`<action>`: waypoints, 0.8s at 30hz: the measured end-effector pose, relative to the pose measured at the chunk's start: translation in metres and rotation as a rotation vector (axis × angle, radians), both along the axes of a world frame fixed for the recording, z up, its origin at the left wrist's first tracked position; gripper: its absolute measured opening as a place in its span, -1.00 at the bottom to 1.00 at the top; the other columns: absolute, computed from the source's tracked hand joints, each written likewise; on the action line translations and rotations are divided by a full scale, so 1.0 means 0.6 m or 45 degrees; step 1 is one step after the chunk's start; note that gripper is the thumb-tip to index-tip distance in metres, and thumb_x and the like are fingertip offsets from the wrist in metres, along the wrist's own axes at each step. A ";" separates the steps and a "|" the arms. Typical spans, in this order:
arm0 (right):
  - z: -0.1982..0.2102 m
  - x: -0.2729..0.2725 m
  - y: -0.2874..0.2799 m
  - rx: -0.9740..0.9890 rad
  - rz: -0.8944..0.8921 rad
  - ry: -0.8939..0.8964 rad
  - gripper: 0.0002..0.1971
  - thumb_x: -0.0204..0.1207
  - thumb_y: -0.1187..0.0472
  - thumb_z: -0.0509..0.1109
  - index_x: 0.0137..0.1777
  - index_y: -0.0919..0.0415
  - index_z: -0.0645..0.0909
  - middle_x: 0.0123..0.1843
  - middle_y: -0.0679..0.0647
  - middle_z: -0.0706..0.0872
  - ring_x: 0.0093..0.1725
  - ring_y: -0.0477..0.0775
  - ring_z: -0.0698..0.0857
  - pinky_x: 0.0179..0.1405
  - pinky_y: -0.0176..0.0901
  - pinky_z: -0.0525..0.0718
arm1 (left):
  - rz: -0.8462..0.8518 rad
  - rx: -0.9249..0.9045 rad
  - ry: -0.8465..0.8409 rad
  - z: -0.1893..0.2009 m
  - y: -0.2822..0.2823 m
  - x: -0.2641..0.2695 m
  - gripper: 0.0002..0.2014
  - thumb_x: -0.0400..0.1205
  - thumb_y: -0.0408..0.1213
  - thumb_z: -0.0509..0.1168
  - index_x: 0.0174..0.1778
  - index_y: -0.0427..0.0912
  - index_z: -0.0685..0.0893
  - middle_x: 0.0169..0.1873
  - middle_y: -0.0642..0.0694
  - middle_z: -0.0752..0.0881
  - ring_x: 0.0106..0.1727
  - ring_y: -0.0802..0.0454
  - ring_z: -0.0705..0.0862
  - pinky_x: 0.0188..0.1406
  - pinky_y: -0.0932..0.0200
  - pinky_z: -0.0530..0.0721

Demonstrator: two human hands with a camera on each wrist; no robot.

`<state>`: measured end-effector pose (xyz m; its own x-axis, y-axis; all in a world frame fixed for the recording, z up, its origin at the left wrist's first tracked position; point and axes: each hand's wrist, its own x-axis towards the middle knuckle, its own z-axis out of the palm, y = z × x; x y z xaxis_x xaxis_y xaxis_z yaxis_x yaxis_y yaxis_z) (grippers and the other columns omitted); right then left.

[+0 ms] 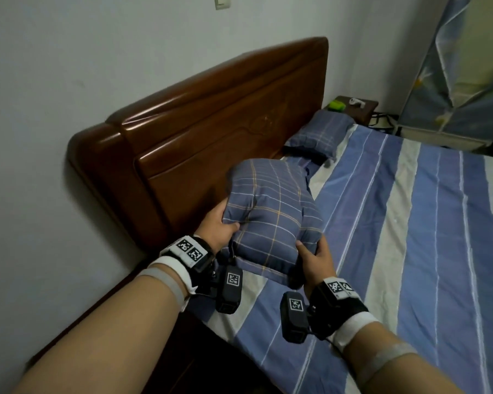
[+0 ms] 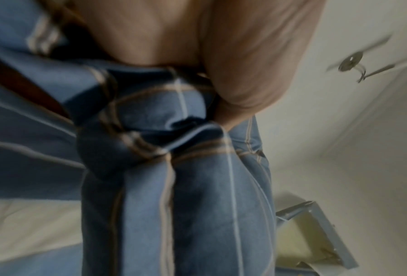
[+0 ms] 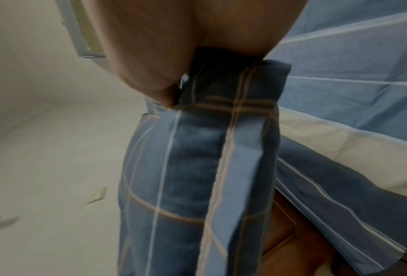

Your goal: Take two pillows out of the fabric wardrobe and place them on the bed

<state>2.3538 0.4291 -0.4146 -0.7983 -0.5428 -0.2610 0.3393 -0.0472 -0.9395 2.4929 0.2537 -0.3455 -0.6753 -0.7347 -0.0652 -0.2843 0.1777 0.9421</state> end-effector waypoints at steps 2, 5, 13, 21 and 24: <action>-0.032 -0.029 -0.071 0.045 0.015 -0.043 -0.53 0.69 0.37 0.38 0.54 0.01 0.51 0.32 0.16 0.78 0.29 0.30 0.77 0.39 0.42 0.70 | -0.061 -0.056 -0.062 -0.006 -0.065 -0.042 -0.35 0.54 -0.47 0.39 0.55 0.09 0.53 0.42 -0.10 0.70 0.46 -0.07 0.67 0.59 -0.17 0.54; -0.072 -0.063 -0.167 0.106 0.057 -0.099 -0.47 0.69 0.40 0.37 0.60 0.02 0.43 0.35 0.12 0.74 0.30 0.27 0.74 0.40 0.32 0.68 | -0.134 -0.063 -0.163 -0.021 -0.173 -0.098 -0.34 0.62 -0.63 0.31 0.63 -0.10 0.44 0.44 -0.08 0.64 0.49 -0.02 0.61 0.57 0.03 0.50; -0.192 -0.118 -0.370 0.520 0.375 -0.138 -0.53 0.54 0.31 0.50 0.36 -0.04 0.45 0.40 0.26 0.72 0.31 0.37 0.74 0.41 0.42 0.69 | -0.035 -0.155 -0.515 -0.115 -0.376 -0.159 -0.29 0.65 -0.48 0.31 0.70 0.10 0.31 0.56 0.03 0.52 0.53 0.02 0.50 0.66 -0.05 0.41; -0.139 -0.119 -0.498 0.586 0.549 -0.471 -0.39 0.76 0.33 0.26 0.76 0.00 0.23 0.59 0.28 0.58 0.58 0.36 0.57 0.48 0.39 0.61 | 0.283 0.214 -0.455 -0.123 -0.432 -0.069 -0.58 0.65 -0.42 0.41 0.44 -0.14 0.64 0.47 -0.22 0.65 0.52 -0.15 0.60 0.51 -0.01 0.56; -0.023 -0.087 -0.542 0.346 0.611 -0.359 -0.53 0.78 0.36 0.21 0.66 0.11 0.43 0.51 0.27 0.67 0.45 0.31 0.68 0.55 0.33 0.57 | 0.400 0.219 -0.335 -0.073 -0.443 -0.020 -0.69 0.67 -0.41 0.39 0.32 -0.11 0.72 0.35 -0.24 0.75 0.39 -0.10 0.70 0.27 0.08 0.63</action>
